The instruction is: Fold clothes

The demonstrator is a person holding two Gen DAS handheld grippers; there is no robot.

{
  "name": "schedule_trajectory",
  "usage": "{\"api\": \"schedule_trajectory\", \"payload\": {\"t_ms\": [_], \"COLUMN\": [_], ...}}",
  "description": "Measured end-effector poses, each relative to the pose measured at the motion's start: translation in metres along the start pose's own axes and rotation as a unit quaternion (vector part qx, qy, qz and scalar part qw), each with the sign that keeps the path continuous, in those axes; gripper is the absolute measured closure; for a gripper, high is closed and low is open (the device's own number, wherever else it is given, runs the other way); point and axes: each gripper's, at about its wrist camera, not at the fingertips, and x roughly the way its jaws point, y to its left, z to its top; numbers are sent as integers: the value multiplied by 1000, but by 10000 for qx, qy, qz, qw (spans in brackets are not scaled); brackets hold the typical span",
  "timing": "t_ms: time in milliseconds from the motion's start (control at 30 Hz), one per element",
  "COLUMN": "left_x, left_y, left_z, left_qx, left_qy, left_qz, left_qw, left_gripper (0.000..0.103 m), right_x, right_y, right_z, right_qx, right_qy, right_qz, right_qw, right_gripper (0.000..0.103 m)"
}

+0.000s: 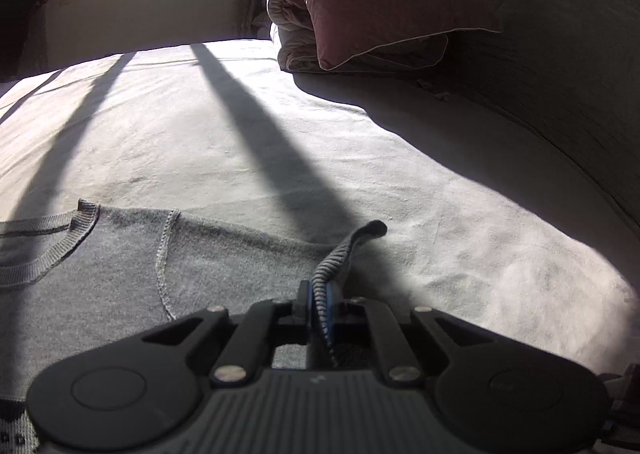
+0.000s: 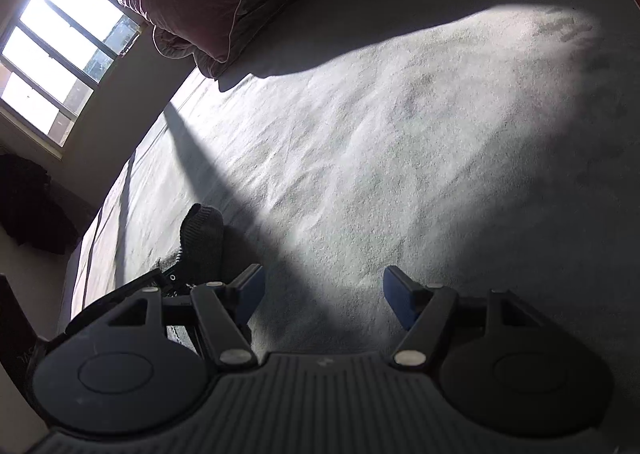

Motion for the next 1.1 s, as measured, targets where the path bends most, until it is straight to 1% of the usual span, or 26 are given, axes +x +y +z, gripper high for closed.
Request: {"api": "schedule_trajectory", "payload": {"t_ms": [100,200,367,433,533,700,733,767,800,833,867,933,967,1000,1067,1100], "left_x": [-8,-10,-10,-10,-8,-4,-3,-2,-1,0,1,3,5,6,8,6], "left_y": [30,61,113,132,151,182,185,187,188,190,189,184,182,180,175,173], "left_z": [10,11,2,-7,-16,-31,-32,-30,-29,-28,-26,-21,-19,-17,-12,-11], "left_qx": [-481,-823,-1362,-1599,-1934,-2484,-2568,-2620,-2664,-2709,-2659,-2494,-2412,-2329,-2162,-2047], "left_qy": [-107,-151,-170,-156,-187,-246,-260,-275,-289,-303,-316,-340,-352,-364,-387,-473], "left_qz": [-146,-135,-73,-54,-233,-563,-635,-687,-731,-775,-736,-602,-535,-467,-332,-289], "left_qw": [9987,9964,9905,9870,9807,9667,9640,9622,9606,9590,9607,9659,9684,9707,9750,9773], "left_gripper": [97,97,97,97,97,95,93,86,75,71,70,73,79,102,101,101], "right_x": [5,11,14,15,19,22,23,22,23,23,24,25,25,24,23,22], "right_y": [15,31,60,71,84,100,103,104,105,107,108,109,110,111,113,115], "right_z": [-9,-22,-47,-56,-73,-95,-100,-104,-107,-111,-113,-116,-117,-118,-120,-121], "right_qx": [-302,-597,-1293,-1559,-1874,-2466,-2605,-2703,-2784,-2858,-2929,-3046,-3123,-3200,-3357,-3458], "right_qy": [169,411,727,829,1026,1211,1245,1267,1278,1283,1275,1240,1240,1240,1246,1286], "right_qz": [260,619,1175,1374,1617,1723,1724,1725,1713,1686,1652,1616,1621,1625,1638,1667], "right_qw": [9991,9954,9819,9747,9634,9460,9418,9387,9364,9346,9331,9305,9278,9251,9192,9144], "right_gripper": [34,34,34,34,34,34,34,34,34,34,34,34,34,34,34,36]}}
